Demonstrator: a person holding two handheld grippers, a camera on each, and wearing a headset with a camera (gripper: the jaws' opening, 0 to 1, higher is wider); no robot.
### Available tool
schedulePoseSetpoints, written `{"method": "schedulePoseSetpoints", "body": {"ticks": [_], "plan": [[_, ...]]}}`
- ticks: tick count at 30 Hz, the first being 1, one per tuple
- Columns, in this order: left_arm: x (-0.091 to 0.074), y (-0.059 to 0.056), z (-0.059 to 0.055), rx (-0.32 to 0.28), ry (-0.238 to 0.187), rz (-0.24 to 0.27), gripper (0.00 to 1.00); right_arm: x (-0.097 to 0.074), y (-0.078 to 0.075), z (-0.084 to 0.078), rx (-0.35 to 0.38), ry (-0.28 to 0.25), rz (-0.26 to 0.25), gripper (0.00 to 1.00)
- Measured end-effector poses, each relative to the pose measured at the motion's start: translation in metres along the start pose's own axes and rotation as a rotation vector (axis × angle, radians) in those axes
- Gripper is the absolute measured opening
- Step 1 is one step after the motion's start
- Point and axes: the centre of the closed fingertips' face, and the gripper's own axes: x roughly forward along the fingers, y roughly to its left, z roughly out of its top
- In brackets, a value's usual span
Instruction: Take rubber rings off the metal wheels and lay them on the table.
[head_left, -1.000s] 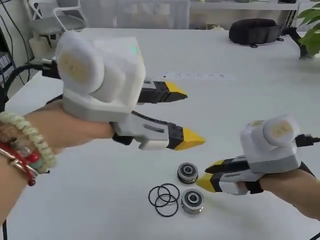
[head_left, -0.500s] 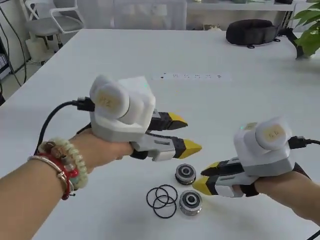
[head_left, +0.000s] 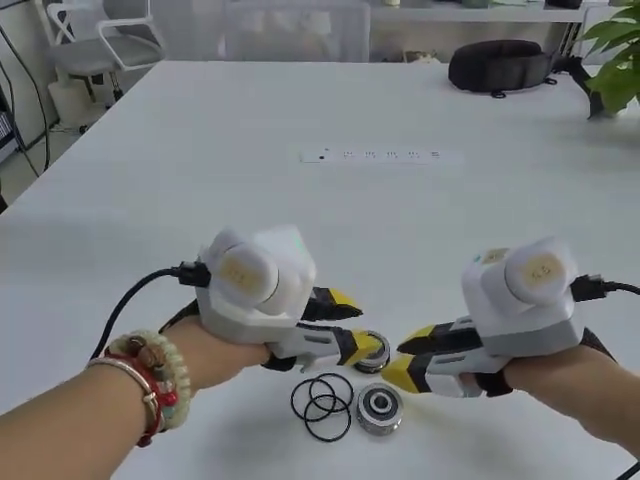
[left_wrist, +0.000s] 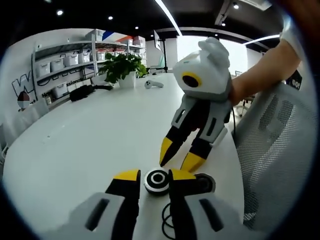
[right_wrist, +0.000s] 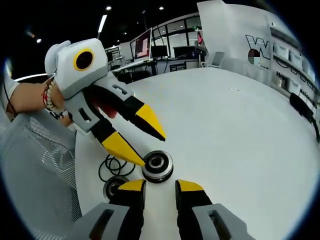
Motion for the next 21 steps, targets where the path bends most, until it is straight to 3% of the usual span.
{"method": "schedulePoseSetpoints", "body": {"ticks": [14, 21], "plan": [[0.005, -0.002, -0.018, -0.078, 0.035, 0.009, 0.12, 0.002, 0.001, 0.000, -0.012, 0.003, 0.002, 0.21], [0.007, -0.002, -0.016, -0.070, 0.019, 0.016, 0.12, 0.003, 0.001, 0.001, -0.014, 0.002, 0.001, 0.21]]}}
